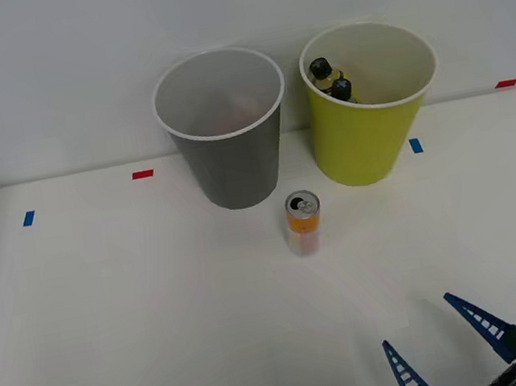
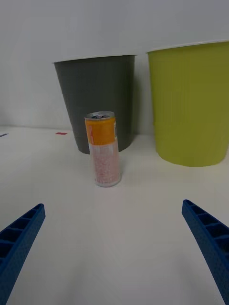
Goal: Put cans in the gray bin, plastic bottles in the light green bin
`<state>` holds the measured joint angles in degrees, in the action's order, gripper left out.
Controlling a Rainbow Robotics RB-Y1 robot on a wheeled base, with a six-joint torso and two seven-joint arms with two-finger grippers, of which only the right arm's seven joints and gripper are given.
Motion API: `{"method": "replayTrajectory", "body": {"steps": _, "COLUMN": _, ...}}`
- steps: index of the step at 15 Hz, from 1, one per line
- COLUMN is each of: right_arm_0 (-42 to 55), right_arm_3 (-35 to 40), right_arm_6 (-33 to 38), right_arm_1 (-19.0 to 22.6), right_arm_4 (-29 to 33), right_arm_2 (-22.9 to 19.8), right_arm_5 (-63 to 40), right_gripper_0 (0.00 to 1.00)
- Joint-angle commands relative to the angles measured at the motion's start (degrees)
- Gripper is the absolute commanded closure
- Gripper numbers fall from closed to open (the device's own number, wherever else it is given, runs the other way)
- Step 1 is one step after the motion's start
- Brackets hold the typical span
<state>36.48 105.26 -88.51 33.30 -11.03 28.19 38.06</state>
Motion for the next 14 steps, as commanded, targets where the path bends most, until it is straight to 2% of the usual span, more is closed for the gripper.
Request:
{"method": "replayTrajectory", "body": {"steps": 1, "right_arm_0": -7.1, "right_arm_3": -0.1, "right_arm_6": -8.9, "right_arm_1": 0.3, "right_arm_4": -9.5, "right_arm_2": 6.6, "right_arm_5": -3.1, "right_gripper_0": 0.00}}
{"method": "replayTrajectory", "body": {"steps": 3, "right_arm_0": -9.6, "right_arm_3": -0.1, "right_arm_6": -13.1, "right_arm_1": 0.1, "right_arm_4": -14.6, "right_arm_2": 9.1, "right_arm_5": -3.2, "right_gripper_0": 0.00}}
{"method": "replayTrajectory", "body": {"steps": 8, "right_arm_0": -12.6, "right_arm_3": -0.1, "right_arm_6": -21.6, "right_arm_1": -0.2, "right_arm_4": -21.8, "right_arm_2": 9.5, "right_arm_5": -6.2, "right_gripper_0": 0.00}}
{"method": "replayTrajectory", "body": {"steps": 11, "right_arm_0": -15.8, "right_arm_3": -1.3, "right_arm_6": -22.5, "right_arm_1": -1.7, "right_arm_4": -23.4, "right_arm_2": 9.7, "right_arm_5": -10.2, "right_gripper_0": 0.00}}
{"method": "replayTrajectory", "body": {"steps": 14, "right_arm_0": -21.4, "right_arm_3": -9.5, "right_arm_6": -22.3, "right_arm_1": -5.8, "right_arm_4": -21.9, "right_arm_2": 9.8, "right_arm_5": -8.3, "right_gripper_0": 0.00}}
